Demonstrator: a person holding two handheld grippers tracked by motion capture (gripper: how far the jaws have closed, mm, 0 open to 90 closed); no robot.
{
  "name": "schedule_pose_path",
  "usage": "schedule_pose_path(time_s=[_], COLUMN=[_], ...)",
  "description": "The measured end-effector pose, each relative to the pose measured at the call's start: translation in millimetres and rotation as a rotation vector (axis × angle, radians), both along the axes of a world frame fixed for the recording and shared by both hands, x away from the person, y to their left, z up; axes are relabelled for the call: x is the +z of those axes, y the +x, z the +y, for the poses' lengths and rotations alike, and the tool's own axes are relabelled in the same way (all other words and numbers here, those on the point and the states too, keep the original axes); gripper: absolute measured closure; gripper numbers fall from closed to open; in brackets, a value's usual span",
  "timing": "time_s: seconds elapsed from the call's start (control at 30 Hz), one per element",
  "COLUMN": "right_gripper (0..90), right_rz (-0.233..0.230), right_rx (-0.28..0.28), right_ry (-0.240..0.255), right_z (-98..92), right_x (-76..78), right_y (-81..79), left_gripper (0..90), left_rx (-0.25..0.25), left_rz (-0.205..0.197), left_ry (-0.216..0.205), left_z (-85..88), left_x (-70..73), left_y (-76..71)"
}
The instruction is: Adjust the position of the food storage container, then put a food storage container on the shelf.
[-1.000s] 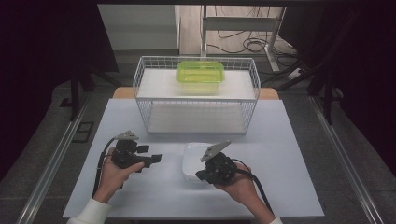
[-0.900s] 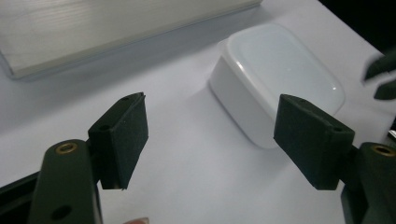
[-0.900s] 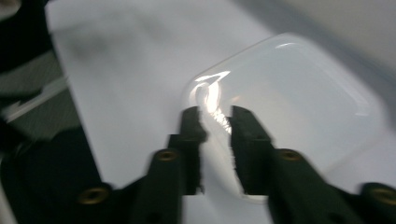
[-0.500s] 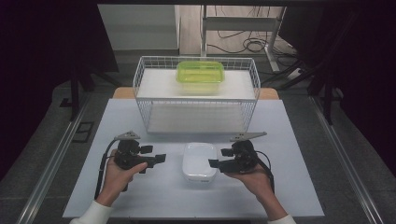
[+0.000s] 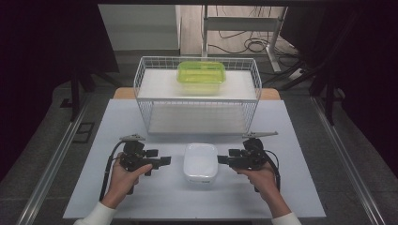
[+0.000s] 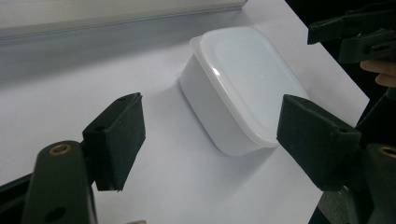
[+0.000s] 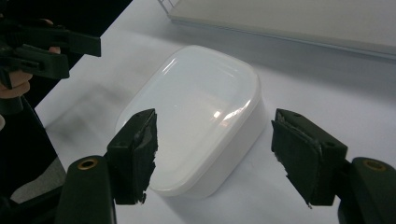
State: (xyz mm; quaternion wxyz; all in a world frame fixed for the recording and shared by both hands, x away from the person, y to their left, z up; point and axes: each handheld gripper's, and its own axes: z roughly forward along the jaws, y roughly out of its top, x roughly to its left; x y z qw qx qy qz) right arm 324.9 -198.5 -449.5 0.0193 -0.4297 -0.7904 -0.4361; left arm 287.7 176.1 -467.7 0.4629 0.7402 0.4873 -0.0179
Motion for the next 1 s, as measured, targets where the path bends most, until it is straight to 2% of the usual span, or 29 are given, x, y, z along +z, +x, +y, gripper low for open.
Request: schedule_pose_path(time_s=[0.33,0.47,0.63,1.0], right_gripper=[34.9,37.2,38.9,43.3], right_rz=[0.032,0.057,0.086,0.109], right_rx=[-0.013,-0.007,-0.009,-0.001], right_ry=[0.018,0.03,0.031,0.046], right_z=[-1.4,0.5,2.0,2.1], right_x=[-3.6,-7.0,-14.2,-20.4], right_y=[2.7,4.0,5.5,8.7], left_gripper=[23.6,24.7,26.7,32.1], left_rx=[-0.004,0.01,-0.002,0.0], left_rz=[0.015,0.048,0.088,0.149], left_ry=[-0.016,-0.049,-0.081,-0.102], left_z=[-3.5,-7.0,-13.8,-24.3], left_x=[-4.0,-7.4,-13.0,-22.8], left_y=[2.8,7.9,14.6,25.0])
